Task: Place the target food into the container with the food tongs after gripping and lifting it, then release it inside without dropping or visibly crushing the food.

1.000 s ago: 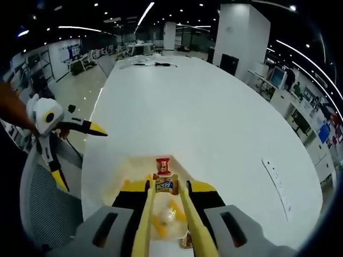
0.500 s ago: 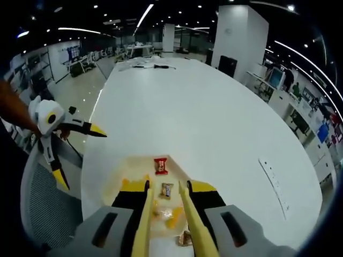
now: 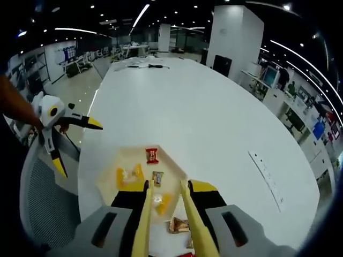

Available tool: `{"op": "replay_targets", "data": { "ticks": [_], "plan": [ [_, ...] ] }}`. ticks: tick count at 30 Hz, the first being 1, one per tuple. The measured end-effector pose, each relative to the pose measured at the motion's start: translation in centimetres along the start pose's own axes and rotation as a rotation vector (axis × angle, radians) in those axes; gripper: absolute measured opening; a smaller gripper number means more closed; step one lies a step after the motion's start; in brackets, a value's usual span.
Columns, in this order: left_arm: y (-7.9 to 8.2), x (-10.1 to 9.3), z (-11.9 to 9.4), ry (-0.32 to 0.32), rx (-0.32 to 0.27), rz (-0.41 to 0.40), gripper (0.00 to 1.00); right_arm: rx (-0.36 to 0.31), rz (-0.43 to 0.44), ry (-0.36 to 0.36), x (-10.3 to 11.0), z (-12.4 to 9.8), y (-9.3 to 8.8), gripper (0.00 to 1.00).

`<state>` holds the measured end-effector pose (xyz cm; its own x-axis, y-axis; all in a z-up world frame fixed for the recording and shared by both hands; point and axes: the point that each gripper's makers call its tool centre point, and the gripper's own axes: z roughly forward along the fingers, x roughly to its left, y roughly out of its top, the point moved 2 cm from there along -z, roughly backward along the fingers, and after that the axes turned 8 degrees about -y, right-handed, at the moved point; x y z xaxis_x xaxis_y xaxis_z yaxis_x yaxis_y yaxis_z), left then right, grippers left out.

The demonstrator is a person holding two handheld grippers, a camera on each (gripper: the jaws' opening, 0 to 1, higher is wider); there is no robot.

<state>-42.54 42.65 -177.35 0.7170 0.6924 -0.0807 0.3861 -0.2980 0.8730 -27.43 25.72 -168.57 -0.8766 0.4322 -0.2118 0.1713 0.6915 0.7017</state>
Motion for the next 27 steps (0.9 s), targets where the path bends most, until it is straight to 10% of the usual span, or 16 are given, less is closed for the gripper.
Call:
{"op": "replay_targets", "data": {
  "ticks": [27],
  "plan": [
    [0.0,-0.7,0.2,-0.037,0.008,0.018,0.99,0.021,0.046,-0.068,-2.4,-7.2,-5.8,0.29]
  ]
}}
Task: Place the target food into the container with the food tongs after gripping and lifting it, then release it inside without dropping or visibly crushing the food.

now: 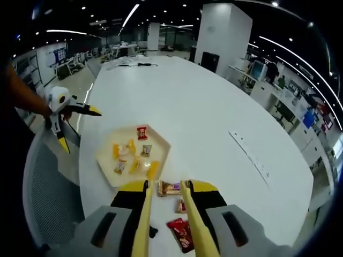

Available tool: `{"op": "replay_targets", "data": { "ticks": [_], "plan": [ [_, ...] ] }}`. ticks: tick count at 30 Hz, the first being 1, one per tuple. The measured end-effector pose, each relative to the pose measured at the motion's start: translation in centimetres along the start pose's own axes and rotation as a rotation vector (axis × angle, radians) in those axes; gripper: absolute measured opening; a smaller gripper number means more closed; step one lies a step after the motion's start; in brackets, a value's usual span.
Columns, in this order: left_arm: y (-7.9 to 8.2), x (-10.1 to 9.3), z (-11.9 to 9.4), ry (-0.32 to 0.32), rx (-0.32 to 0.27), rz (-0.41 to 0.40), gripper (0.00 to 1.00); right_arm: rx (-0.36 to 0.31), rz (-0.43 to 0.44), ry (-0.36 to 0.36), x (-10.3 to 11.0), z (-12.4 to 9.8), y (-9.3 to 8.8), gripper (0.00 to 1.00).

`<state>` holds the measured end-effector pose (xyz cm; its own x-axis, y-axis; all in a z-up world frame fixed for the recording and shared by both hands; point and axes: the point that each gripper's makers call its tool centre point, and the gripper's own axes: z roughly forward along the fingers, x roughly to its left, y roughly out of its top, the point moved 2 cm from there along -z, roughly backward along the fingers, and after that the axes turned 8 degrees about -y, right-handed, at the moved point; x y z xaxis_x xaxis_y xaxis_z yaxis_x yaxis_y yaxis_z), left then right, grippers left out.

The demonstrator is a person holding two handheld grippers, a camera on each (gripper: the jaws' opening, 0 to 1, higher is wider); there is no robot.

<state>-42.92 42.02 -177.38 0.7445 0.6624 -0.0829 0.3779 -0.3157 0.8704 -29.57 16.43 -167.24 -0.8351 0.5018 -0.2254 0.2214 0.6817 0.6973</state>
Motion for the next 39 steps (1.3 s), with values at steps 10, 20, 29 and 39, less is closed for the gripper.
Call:
{"op": "replay_targets", "data": {
  "ticks": [10,20,29,39],
  "plan": [
    [-0.2,-0.1,0.1,-0.010,0.008,-0.003,0.99,0.007,0.024,-0.016,-0.4,-1.3,-1.7,0.29],
    [-0.3,-0.1,0.1,-0.004,0.015,-0.003,0.99,-0.003,0.032,-0.026,-1.4,-2.4,-2.0,0.29],
    [-0.5,0.0,0.1,-0.004,0.024,0.009,0.99,0.003,0.020,-0.024,-1.5,-3.5,-3.2,0.29],
    [-0.9,-0.1,0.2,-0.014,0.022,-0.002,1.00,-0.015,0.018,-0.014,-1.9,-4.1,-3.9,0.29]
  ]
}}
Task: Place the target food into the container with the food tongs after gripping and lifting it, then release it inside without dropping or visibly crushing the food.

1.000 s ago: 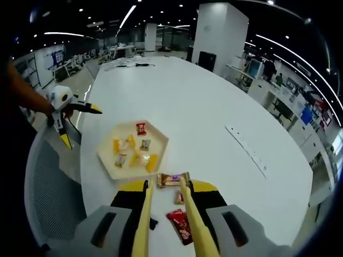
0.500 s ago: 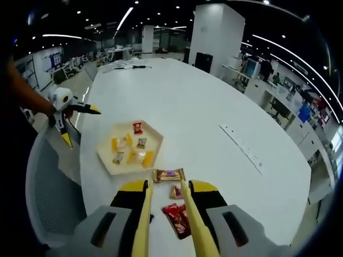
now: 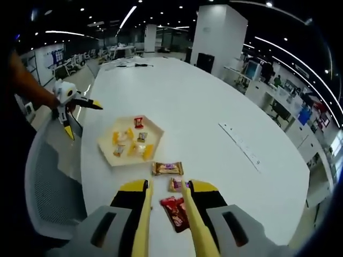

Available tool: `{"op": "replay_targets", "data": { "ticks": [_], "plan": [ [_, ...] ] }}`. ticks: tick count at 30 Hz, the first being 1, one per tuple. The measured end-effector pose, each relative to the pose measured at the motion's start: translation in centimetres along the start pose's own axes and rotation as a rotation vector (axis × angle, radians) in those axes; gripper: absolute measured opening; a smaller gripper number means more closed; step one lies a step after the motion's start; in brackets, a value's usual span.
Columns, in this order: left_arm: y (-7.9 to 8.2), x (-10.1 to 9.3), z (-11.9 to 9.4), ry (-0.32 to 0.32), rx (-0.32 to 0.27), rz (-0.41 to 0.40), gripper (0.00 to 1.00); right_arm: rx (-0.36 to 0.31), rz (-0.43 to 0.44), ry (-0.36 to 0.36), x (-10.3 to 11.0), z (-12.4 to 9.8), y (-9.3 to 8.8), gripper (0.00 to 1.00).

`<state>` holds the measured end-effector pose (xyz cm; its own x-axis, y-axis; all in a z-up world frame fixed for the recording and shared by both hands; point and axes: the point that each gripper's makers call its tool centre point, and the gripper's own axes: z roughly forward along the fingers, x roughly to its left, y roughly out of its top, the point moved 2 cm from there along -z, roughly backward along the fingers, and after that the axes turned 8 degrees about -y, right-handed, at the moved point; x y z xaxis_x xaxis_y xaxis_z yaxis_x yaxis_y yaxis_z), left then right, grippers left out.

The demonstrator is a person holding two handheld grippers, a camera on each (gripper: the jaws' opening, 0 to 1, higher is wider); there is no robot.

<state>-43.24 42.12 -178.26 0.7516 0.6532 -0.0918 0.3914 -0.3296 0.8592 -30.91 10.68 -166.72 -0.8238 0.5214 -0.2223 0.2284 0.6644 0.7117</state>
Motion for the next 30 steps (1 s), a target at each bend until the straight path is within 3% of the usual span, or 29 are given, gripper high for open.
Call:
{"op": "replay_targets", "data": {
  "ticks": [4,6,9,13,24,30],
  "plan": [
    [-0.4,0.0,0.0,-0.008,0.001,-0.004,1.00,-0.013,-0.010,0.024,0.1,-0.3,0.0,0.29],
    [-1.0,-0.1,0.0,0.006,0.052,0.019,1.00,-0.017,-0.026,0.032,0.2,-0.3,-0.1,0.29],
    [-0.4,-0.7,0.1,-0.020,0.018,0.041,1.00,-0.024,-0.044,0.050,0.6,-0.3,-0.2,0.29],
    [0.0,0.0,-0.3,0.008,-0.016,0.016,1.00,-0.027,-0.057,0.062,0.9,-0.1,-0.7,0.29],
    [0.2,0.2,-0.3,0.026,-0.026,0.037,1.00,-0.026,-0.052,0.061,1.7,0.8,-0.9,0.29],
    [0.5,-0.4,0.0,-0.007,-0.020,0.026,1.00,-0.020,-0.037,0.018,1.2,1.5,-0.4,0.29]
  ]
}}
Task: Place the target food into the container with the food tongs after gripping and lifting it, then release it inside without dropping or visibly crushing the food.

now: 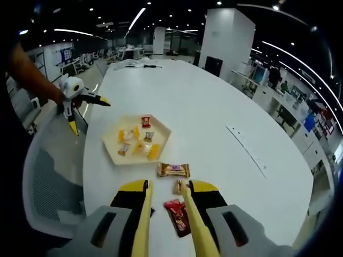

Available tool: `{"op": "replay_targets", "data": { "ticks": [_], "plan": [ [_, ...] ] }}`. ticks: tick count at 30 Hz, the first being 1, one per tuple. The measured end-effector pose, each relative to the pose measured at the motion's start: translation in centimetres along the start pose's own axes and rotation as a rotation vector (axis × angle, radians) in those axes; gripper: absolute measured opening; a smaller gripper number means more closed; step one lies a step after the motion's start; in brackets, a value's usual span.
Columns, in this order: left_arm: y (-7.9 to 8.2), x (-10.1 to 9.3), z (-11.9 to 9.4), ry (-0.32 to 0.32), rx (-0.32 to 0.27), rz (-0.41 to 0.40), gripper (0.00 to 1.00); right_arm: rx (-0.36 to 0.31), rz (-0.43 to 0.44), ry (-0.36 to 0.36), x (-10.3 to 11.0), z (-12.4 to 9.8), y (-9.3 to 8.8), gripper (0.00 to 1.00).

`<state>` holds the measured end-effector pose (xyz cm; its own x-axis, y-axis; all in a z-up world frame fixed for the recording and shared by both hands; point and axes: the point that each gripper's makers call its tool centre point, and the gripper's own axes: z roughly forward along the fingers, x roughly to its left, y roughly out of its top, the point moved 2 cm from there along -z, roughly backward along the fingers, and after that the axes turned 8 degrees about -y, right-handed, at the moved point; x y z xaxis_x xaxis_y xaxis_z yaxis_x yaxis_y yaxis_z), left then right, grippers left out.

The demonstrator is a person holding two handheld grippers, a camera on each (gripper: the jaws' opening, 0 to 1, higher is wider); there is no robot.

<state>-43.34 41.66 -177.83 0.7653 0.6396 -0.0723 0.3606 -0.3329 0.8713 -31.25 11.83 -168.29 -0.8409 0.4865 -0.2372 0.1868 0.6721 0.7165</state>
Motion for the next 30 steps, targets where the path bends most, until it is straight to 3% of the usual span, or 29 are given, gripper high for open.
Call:
{"op": "replay_targets", "data": {
  "ticks": [4,6,9,12,18,30],
  "plan": [
    [0.4,-0.4,0.2,-0.014,-0.002,-0.003,1.00,0.011,0.067,-0.036,0.2,0.0,-0.3,0.29],
    [0.8,-0.4,0.2,-0.022,-0.037,-0.006,1.00,0.023,0.082,-0.046,0.6,0.1,-0.5,0.29],
    [0.1,-0.7,0.3,-0.038,0.004,-0.022,1.00,0.041,0.094,-0.068,0.8,0.3,-0.8,0.29],
    [0.2,-0.7,0.3,-0.039,0.003,-0.001,1.00,0.048,0.110,-0.085,0.9,0.6,-1.1,0.29],
    [0.5,-0.6,0.3,-0.042,-0.017,-0.009,1.00,0.028,0.126,-0.083,1.5,1.5,-2.1,0.29],
    [0.5,-0.3,0.3,-0.024,-0.012,0.002,1.00,0.055,0.143,-0.067,2.2,2.5,-5.6,0.29]
  ]
}}
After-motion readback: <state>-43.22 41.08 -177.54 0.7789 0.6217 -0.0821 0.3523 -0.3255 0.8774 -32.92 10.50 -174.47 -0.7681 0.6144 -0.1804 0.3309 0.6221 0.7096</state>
